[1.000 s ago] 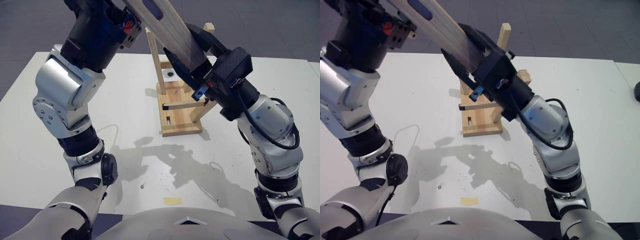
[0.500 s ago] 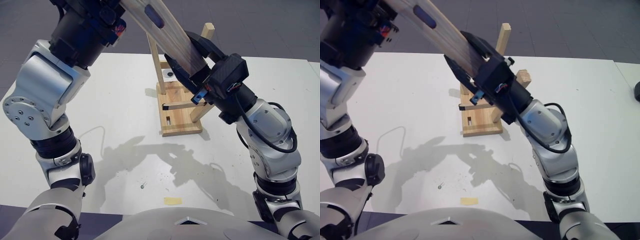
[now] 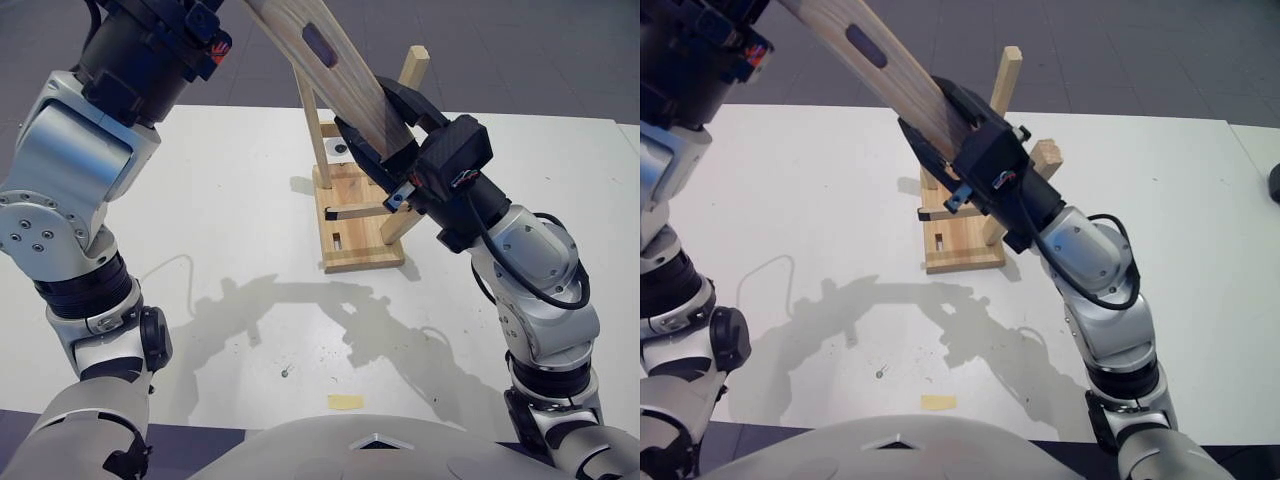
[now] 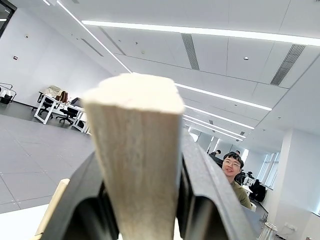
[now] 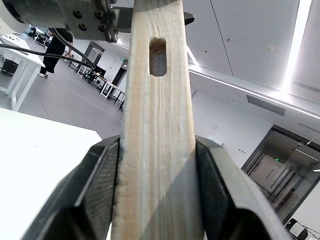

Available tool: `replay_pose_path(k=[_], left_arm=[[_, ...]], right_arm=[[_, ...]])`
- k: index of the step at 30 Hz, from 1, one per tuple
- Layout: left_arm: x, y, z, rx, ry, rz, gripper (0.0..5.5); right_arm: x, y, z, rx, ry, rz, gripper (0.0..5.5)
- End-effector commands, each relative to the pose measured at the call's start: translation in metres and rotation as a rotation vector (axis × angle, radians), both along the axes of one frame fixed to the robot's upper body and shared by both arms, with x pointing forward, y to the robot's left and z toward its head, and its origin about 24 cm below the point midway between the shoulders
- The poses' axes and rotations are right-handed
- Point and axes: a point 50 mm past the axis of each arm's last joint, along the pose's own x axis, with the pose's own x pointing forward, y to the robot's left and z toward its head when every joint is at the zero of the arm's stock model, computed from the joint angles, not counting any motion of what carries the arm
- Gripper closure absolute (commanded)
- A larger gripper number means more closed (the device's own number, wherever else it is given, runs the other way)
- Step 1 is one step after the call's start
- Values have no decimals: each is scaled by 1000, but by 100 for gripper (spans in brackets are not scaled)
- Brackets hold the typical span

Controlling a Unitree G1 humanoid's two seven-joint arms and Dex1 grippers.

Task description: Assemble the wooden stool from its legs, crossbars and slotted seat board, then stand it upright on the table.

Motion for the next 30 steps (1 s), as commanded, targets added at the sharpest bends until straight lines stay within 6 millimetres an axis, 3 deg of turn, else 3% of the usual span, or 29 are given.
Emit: replay_pose_path(k=[1, 5, 9, 11, 13, 15, 17, 19, 21, 23, 27, 30], left_arm=[[-1, 10, 12, -77, -17, 2, 444], [2, 15, 23, -161, -18, 26, 448], [14, 38, 37, -186, -42, 220, 448], [22, 54, 40, -73, -91, 420, 448], [30, 62, 36, 148, -180, 639, 448], [29, 62, 34, 213, -229, 673, 448], [26, 64, 31, 229, -245, 667, 448], [26, 75, 26, 339, -271, 768, 448], [27, 86, 12, 540, -292, 863, 448], [29, 92, -4, 629, -261, 883, 448], [34, 95, -32, 733, -219, 903, 448], [36, 84, -46, 747, -198, 862, 448]], right_arm=[[2, -3, -2, 10, 13, -31, 297], [6, -5, -4, 31, 29, -60, 229], [10, -9, -4, 67, 29, -100, 155], [17, -14, 12, 278, 76, -129, 114], [24, -24, 38, 475, 101, -101, 83], [32, -43, 62, 604, 93, -118, 53], [44, -73, 69, 603, 79, -254, 17], [51, -97, 61, 469, 83, -417, 10], [56, -119, 40, 365, 149, -571, 10], [55, -131, 17, 289, 226, -664, 10], [43, -120, -23, 132, 394, -626, 10], [31, -97, -30, 138, 470, -451, 10]])
